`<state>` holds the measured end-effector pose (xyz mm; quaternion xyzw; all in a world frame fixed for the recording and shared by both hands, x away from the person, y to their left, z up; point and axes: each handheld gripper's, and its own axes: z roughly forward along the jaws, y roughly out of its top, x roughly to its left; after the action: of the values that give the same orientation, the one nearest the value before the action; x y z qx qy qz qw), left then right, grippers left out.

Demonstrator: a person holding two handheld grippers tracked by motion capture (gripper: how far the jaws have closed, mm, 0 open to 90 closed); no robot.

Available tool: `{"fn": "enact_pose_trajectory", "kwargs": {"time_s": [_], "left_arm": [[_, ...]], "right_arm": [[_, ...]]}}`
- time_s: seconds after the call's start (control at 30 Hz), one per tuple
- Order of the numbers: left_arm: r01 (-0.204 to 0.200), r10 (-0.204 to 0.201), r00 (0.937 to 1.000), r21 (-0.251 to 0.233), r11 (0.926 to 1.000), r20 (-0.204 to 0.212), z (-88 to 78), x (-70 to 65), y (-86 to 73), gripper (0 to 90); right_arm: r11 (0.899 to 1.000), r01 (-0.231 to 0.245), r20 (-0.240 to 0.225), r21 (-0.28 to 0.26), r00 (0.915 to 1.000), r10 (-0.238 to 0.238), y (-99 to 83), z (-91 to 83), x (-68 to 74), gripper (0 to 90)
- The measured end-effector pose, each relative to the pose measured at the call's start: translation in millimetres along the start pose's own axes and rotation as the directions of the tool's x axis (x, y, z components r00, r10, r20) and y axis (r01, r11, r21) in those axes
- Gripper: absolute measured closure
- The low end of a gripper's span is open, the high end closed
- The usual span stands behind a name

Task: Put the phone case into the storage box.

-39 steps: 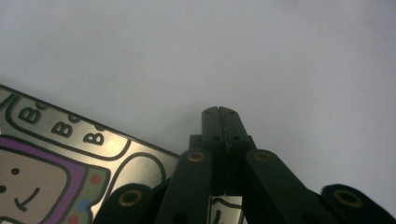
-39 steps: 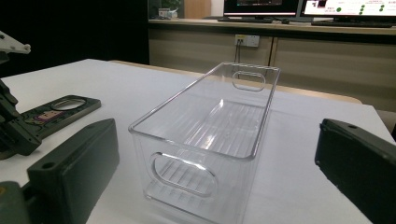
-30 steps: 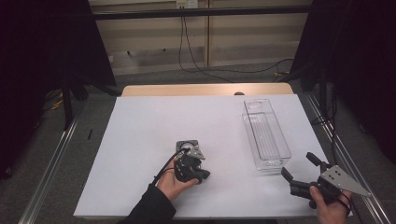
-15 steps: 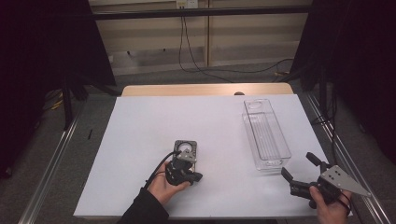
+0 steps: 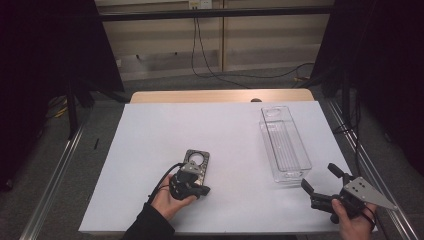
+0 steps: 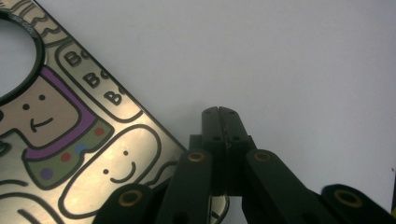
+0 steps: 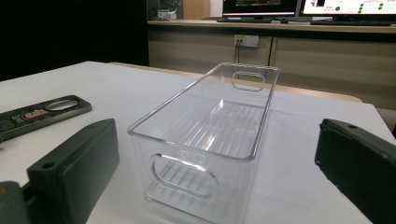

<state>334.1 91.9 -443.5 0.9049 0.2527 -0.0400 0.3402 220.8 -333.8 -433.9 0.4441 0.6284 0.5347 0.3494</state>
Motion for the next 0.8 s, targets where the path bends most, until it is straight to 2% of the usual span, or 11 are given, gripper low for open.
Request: {"fn": "enact_pose_trajectory", "kwargs": {"time_s": [0.67, 0.8], "left_arm": [[0.044, -0.045, 0.9985, -0.011, 0.9990, -0.033, -20.5, 13.2, -19.9, 90.0], [0.062, -0.063, 0.9974, -0.017, 0.9979, -0.035, -24.6, 17.8, -23.9, 90.0]], "right_arm": [[1.000, 0.017, -0.002, 0.002, 0.9999, -0.017, 0.3, 0.4, 1.2, 0.0], [1.000, 0.008, 0.000, 0.001, 1.0000, -0.008, 0.1, 0.5, 0.7, 0.0]]}}
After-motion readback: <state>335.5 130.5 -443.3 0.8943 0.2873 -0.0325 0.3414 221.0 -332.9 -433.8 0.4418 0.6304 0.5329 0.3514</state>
